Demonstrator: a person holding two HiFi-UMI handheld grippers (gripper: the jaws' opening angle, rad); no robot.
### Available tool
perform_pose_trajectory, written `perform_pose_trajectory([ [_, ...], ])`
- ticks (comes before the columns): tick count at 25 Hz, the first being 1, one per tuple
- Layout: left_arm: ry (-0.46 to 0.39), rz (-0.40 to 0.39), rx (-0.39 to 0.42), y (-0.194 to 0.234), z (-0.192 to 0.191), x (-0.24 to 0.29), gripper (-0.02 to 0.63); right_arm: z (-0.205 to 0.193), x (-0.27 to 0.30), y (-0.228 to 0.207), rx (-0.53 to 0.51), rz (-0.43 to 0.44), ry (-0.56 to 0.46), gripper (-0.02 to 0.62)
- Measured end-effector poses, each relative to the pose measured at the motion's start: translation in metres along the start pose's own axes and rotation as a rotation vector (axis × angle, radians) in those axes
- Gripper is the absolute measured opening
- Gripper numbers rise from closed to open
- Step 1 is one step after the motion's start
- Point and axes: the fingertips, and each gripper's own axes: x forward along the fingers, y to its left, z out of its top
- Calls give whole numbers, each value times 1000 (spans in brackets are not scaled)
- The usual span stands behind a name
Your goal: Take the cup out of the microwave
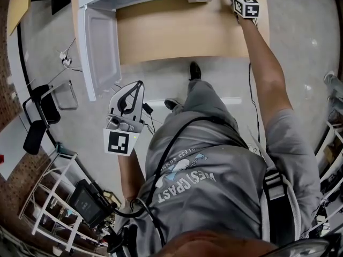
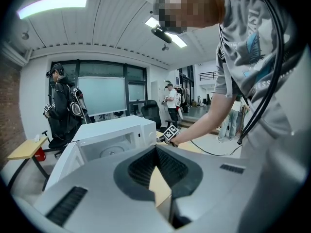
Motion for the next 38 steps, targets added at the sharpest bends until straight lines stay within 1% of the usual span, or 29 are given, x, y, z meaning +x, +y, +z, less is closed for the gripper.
perform_pose_trajectory([
  [4, -11, 17, 7, 3, 1, -5, 43, 0, 8, 2, -1, -1, 21, 69],
  [7, -13, 38, 16, 4, 5, -2, 43, -3, 20, -1, 5, 5, 62, 69],
  [9, -20, 47, 50, -8, 6, 3, 43, -18, 24, -9, 24, 6, 93, 69],
  [11, -46, 33, 102, -27, 1, 16, 43, -40, 18, -27, 33, -5, 125, 69],
  [12, -42, 21, 116, -35, -6, 23, 43, -51, 14, -40, 31, -16, 140, 69],
  [13, 4, 11, 111, -38, -19, 26, 43, -60, 11, -50, 36, -28, 148, 69],
  [14, 72, 7, 90, -39, -33, 23, 43, -65, 9, -55, 47, -35, 149, 69],
  [15, 109, 8, 72, -37, -36, 12, 43, -62, 2, -52, 56, -39, 147, 69],
  [16, 99, 10, 71, -36, -25, -4, 43, -49, -10, -41, 55, -40, 142, 71],
  [18, 40, 5, 113, -38, 11, -42, 43, -14, -44, -11, 37, -38, 134, 71],
  [20, 15, 4, 149, -42, 32, -67, 43, 1, -66, 6, 35, -34, 133, 72],
  [21, 13, 5, 156, -44, 36, -72, 43, 1, -70, 7, 42, -32, 133, 108],
  [23, 9, 6, 166, -46, 38, -72, 43, 4, -74, 6, 41, -29, 132, 149],
  [25, 4, 9, 175, -46, 38, -72, 43, 6, -74, 2, 44, -35, 120, 158],
  [30, -24, 11, 202, -45, 35, -75, 43, 26, -86, 4, 35, -53, 55, 158],
  [34, -55, -2, 233, -50, 37, -75, 43, 39, -111, 2, 37, -68, 2, 158],
  [36, -75, -5, 250, -50, 40, -75, 43, 48, -126, 5, 32, -63, -33, 158],
  [38, -87, -9, 262, -50, 43, -75, 43, 60, -144, 15, 14, -37, -77, 156],
])
